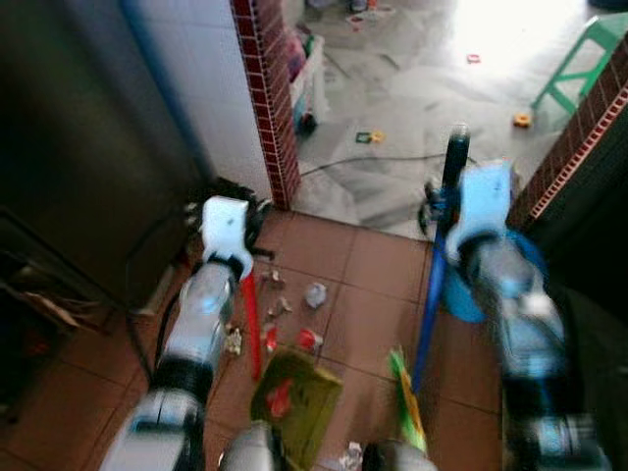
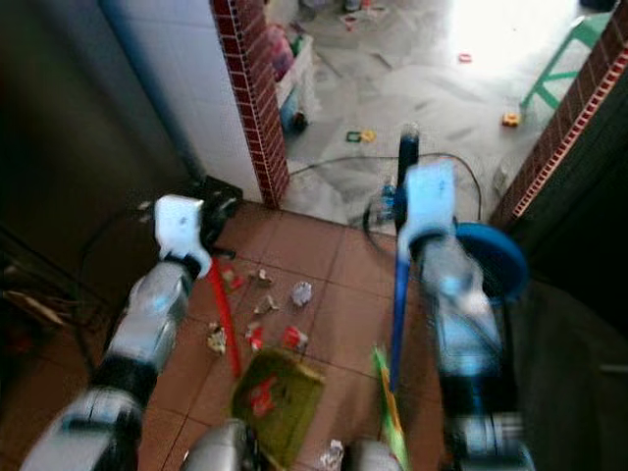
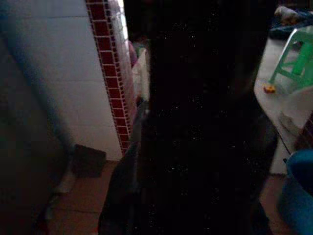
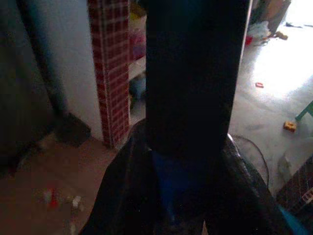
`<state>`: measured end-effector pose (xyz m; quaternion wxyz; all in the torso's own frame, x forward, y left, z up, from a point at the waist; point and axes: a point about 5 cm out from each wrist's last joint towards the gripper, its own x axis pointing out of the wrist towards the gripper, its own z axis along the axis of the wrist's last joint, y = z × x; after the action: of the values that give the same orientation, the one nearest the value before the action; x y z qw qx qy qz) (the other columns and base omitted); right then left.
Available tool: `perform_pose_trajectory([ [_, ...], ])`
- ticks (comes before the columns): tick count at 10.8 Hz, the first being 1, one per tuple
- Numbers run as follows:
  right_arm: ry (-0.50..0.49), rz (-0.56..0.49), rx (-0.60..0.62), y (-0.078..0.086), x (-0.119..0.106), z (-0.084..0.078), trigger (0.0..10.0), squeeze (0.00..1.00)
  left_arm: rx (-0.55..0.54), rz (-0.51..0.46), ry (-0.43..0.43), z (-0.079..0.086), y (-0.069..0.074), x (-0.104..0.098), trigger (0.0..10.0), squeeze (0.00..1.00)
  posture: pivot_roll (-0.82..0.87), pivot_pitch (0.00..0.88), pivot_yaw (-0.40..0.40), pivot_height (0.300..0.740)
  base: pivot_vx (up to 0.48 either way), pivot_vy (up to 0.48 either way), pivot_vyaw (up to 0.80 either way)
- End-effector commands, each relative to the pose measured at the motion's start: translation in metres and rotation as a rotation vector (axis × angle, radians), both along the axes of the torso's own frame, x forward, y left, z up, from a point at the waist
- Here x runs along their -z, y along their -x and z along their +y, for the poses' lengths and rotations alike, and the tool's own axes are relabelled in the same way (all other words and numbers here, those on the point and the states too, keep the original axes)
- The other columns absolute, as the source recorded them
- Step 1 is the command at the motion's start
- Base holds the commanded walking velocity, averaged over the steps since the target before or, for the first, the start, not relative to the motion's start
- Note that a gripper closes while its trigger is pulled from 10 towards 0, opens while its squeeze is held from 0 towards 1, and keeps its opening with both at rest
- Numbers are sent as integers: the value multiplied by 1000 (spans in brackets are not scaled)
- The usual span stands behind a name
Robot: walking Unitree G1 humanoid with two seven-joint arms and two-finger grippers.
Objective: Sweep floor
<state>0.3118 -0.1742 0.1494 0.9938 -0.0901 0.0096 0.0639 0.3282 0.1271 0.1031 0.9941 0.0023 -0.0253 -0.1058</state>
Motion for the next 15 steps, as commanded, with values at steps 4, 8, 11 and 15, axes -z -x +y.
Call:
perform_pose_trajectory([
  [4,-84,-62,216,9,2,-4,10000,0,-99,-51,64,10,18,-11,10000,0,-71,49,30,740,0,0,0],
  [8,-120,-70,280,10,0,-17,10000,0,-118,-31,82,11,16,-17,10000,0,-82,56,30,740,-292,0,-103],
  [11,-117,-8,319,15,10,-20,10000,0,-121,-21,84,9,16,-18,10000,0,-95,60,32,740,-304,0,0],
  [15,-94,-22,246,11,8,-9,10000,0,-151,-31,73,15,14,-23,10000,0,-94,60,30,740,-77,0,0],
])
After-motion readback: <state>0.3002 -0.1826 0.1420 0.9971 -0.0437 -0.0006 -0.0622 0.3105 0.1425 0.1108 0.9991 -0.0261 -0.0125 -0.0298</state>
